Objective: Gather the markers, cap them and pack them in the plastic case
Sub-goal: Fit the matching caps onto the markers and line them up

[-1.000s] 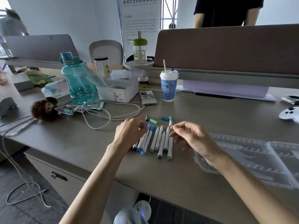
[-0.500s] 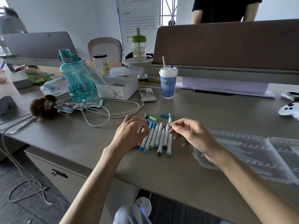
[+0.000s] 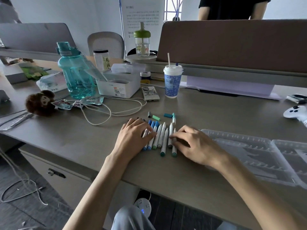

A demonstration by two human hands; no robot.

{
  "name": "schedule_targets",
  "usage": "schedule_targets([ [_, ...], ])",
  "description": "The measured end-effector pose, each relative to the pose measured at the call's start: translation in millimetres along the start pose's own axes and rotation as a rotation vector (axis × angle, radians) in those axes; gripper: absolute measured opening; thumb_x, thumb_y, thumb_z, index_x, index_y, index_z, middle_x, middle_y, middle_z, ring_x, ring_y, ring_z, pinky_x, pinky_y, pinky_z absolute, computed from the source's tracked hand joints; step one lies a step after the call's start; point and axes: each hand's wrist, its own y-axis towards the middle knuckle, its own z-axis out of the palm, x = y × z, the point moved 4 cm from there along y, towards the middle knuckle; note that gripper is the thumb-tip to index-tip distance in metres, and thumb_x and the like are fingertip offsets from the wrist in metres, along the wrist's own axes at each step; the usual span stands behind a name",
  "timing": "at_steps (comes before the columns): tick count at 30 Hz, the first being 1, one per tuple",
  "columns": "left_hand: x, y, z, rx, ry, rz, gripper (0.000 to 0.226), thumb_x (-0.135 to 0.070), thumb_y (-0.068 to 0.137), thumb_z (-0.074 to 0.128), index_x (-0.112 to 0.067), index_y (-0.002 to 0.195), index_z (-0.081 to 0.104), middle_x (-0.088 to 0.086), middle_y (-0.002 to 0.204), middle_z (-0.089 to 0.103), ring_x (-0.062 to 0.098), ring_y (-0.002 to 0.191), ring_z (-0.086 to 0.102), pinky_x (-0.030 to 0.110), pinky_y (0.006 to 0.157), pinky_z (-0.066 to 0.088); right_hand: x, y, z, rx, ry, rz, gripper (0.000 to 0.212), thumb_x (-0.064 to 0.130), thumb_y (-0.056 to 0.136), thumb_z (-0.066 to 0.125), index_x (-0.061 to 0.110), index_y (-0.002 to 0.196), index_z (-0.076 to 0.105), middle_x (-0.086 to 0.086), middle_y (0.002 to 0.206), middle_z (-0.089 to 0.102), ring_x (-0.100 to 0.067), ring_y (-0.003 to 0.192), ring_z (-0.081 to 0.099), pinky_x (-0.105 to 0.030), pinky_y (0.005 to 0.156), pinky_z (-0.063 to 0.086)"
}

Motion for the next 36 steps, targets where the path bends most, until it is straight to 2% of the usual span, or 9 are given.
schedule_targets([
  [4,-5.1,-3.0,-5.0,-0.069,-0.027,0.029,0.021,-0.04,0.084,0.057,-0.025,0.082,0.071,-0.011,0.087,0.067,0.018,0.088,0.057,0.031,0.076,0.049,-8.1,0.6,-1.1,-0.097,-0.022,0.046,0.024,0.041,0.095,0.054,0.024,0.106,0.068,0.005,0.102,0.062,-0.014,0.097,0.057,-0.034,0.082,0.049],
  [9,-1.5,-2.4,-8.0,-0.077,-0.064,-0.016,0.012,-0.027,0.085,0.058,-0.024,0.084,0.069,-0.011,0.088,0.066,0.015,0.089,0.054,0.029,0.074,0.049,-5.6,9.2,-1.6,-0.196,-0.079,0.134,0.025,0.045,0.09,0.062,0.021,0.092,0.069,0.004,0.088,0.061,-0.016,0.087,0.056,-0.03,0.071,0.044],
  [14,9.7,-1.2,-16.7,-0.15,-0.177,-0.246,0.014,-0.016,0.088,0.059,-0.023,0.091,0.071,-0.013,0.095,0.068,0.013,0.098,0.055,0.027,0.079,0.044,2.1,17.0,-6.5,-0.148,-0.168,0.207,0.031,0.053,0.089,0.06,0.022,0.086,0.063,0.004,0.083,0.062,-0.016,0.079,0.057,-0.029,0.065,0.041],
  [18,21.7,-2.3,-22.0,-0.213,-0.362,-0.452,0.017,-0.018,0.089,0.058,-0.024,0.092,0.073,-0.009,0.09,0.071,0.015,0.088,0.061,0.033,0.081,0.05,-0.6,23.1,-10.2,-0.081,-0.229,0.311,0.028,0.048,0.087,0.059,0.02,0.081,0.062,0.001,0.082,0.066,-0.018,0.072,0.059,-0.029,0.063,0.043],
  [23,21.0,-2.0,-24.3,-0.21,-0.483,-0.526,0.022,-0.012,0.089,0.056,-0.026,0.089,0.072,-0.015,0.086,0.07,0.01,0.082,0.063,0.027,0.076,0.049,-4.7,35.6,-6.7,-0.057,-0.256,0.391,0.036,0.054,0.083,0.06,0.018,0.078,0.064,-0.001,0.077,0.067,-0.022,0.071,0.064,-0.03,0.066,0.052],
  [26,23.4,-2.1,-23.4,-0.2,-0.606,-0.57,0.029,-0.009,0.088,0.052,-0.03,0.08,0.071,-0.013,0.083,0.071,0.013,0.073,0.06,0.033,0.073,0.05,-8.7,41.1,-3.3,-0.049,-0.241,0.421,0.036,0.054,0.081,0.063,0.019,0.077,0.067,0.0,0.075,0.07,-0.019,0.068,0.065,-0.03,0.066,0.054],
  [30,27.2,-2.1,-22.6,-0.204,-0.77,-0.594,0.028,-0.005,0.086,0.053,-0.024,0.08,0.072,-0.005,0.087,0.072,0.016,0.082,0.063,0.044,0.079,0.054,-18.8,38.1,-6.5,-0.074,0.044,0.478,0.033,0.045,0.08,0.067,0.017,0.062,0.068,0.006,0.055,0.063,-0.012,0.054,0.059,-0.023,0.052,0.042],
  [33,25.0,-0.5,-24.1,-0.229,-0.903,-0.623,0.026,0.001,0.088,0.052,-0.015,0.082,0.072,-0.003,0.084,0.072,0.007,0.077,0.062,0.036,0.075,0.054,-25.8,32.3,-16.3,-0.169,0.396,0.471,0.037,0.034,0.083,0.069,0.015,0.052,0.065,0.006,0.044,0.05,-0.008,0.044,0.044,-0.024,0.048,0.032],
  [36,26.4,-0.1,-25.2,-0.267,-1.0,-0.673,0.025,0.004,0.089,0.05,-0.01,0.085,0.071,-0.002,0.08,0.071,0.005,0.072,0.063,0.028,0.072,0.051,-27.7,20.5,-23.5,-0.214,0.646,0.42,0.044,0.034,0.087,0.069,0.018,0.047,0.062,-0.001,0.047,0.044,-0.012,0.046,0.035,-0.028,0.053,0.028],
])
